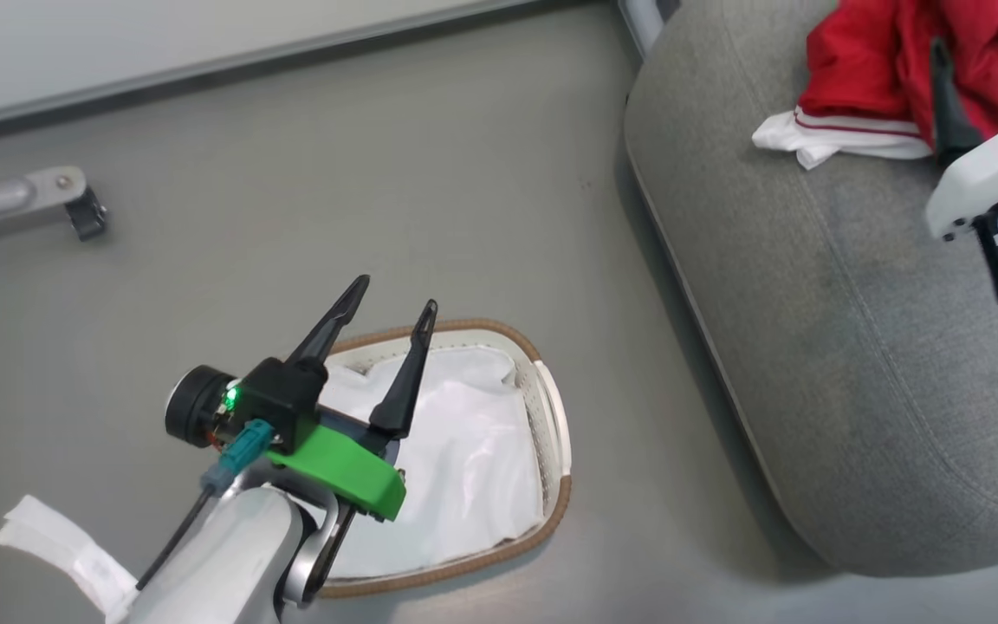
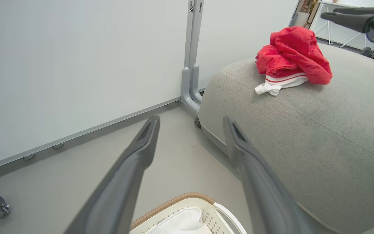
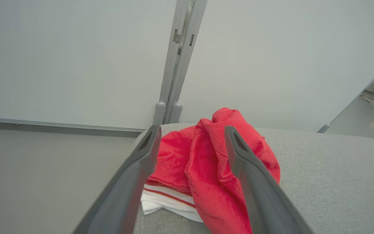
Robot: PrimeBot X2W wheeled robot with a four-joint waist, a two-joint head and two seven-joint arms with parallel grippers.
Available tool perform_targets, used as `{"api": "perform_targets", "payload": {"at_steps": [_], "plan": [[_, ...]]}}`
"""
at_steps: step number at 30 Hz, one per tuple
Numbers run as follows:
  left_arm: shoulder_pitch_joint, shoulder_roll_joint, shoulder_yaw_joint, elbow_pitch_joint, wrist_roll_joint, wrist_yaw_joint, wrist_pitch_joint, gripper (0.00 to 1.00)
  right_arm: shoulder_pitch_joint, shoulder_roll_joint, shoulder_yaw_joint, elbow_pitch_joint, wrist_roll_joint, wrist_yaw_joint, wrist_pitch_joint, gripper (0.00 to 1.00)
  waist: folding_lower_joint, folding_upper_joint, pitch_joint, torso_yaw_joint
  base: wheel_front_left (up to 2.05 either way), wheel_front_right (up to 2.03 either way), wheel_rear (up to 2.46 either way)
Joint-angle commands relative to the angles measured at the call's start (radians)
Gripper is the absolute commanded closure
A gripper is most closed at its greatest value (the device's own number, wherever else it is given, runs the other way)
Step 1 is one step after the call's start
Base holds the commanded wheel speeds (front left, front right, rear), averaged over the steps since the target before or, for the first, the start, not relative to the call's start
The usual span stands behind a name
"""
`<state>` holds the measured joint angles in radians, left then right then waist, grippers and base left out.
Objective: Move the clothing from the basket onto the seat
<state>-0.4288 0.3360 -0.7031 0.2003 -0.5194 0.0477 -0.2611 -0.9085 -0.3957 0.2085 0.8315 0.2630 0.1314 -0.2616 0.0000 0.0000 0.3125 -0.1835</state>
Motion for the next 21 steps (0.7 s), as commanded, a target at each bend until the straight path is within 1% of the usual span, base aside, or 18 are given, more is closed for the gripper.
{"api": "perform_targets", "payload": {"at_steps": [1,7,10,15,21], "plan": [[0.028,-0.007,0.025,0.002,-0.005,0.007,-0.005,0.0,0.028,0.01,0.0,-0.017,0.005,-0.001,-0.005,0.0,0.0,0.0,-0.075,0.038,0.0,0.0,0.0],[0.133,-0.04,0.15,-0.005,0.01,0.014,-0.004,0.0,0.119,0.072,-0.013,-0.081,-0.003,-0.001,-0.005,0.0,0.0,0.0,-0.154,0.095,0.0,0.0,0.0],[0.189,-0.06,0.207,-0.007,0.021,0.008,-0.004,0.0,0.182,0.103,-0.038,-0.12,-0.005,-0.001,-0.005,0.0,0.0,0.0,-0.193,0.126,0.0,0.0,0.0],[0.288,-0.098,0.312,-0.018,0.047,-0.001,-0.004,0.0,0.324,0.172,-0.087,-0.213,-0.029,-0.001,-0.005,0.0,0.0,0.0,-0.249,0.17,0.0,0.0,0.0],[0.4,-0.147,0.434,-0.034,0.077,-0.014,-0.004,0.0,0.504,0.268,-0.133,-0.336,-0.085,-0.001,-0.005,0.0,0.0,0.0,-0.296,0.199,0.0,0.0,0.0]]}}
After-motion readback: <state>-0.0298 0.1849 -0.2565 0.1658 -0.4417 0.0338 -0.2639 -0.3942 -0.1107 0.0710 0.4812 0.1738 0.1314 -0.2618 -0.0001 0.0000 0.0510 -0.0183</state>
